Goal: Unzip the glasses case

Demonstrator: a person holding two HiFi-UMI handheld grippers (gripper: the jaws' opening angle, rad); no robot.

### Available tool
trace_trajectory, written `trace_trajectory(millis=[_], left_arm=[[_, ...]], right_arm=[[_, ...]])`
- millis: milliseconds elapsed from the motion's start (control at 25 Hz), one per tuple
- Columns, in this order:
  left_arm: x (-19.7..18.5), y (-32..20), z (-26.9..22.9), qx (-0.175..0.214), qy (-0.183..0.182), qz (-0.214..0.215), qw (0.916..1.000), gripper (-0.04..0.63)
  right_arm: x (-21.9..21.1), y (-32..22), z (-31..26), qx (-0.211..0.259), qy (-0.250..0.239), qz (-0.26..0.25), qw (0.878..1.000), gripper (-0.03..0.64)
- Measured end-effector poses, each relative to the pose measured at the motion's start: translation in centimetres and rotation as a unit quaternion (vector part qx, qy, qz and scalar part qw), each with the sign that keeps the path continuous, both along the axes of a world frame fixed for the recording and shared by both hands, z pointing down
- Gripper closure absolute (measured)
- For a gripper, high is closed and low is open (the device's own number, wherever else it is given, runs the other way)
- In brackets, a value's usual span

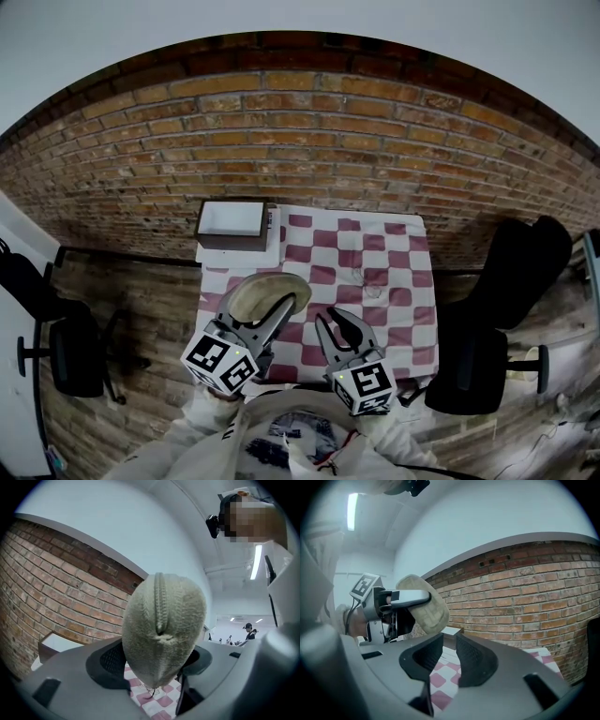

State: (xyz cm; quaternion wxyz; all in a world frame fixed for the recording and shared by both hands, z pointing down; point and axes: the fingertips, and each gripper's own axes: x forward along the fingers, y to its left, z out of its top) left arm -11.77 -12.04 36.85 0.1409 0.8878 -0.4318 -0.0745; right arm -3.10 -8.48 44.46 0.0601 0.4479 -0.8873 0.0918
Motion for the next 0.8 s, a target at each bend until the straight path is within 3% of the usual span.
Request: trace_trajectory(millis=[560,800], left_arm=[[0.6,-0.2,-1.3,-0.012,0.035,0.022,0.9991,0.307],[0.9,0.5,-1.8,-0.014,0.040,0.035,0.9985,0.307]], right_arm=[[-1.6,0.1,0.1,-0.002,-0.002,-0.032,0.999,0.435],[-2.7,0.5,0.3,0.000,-0.001,-0.044,0.999,0.417]])
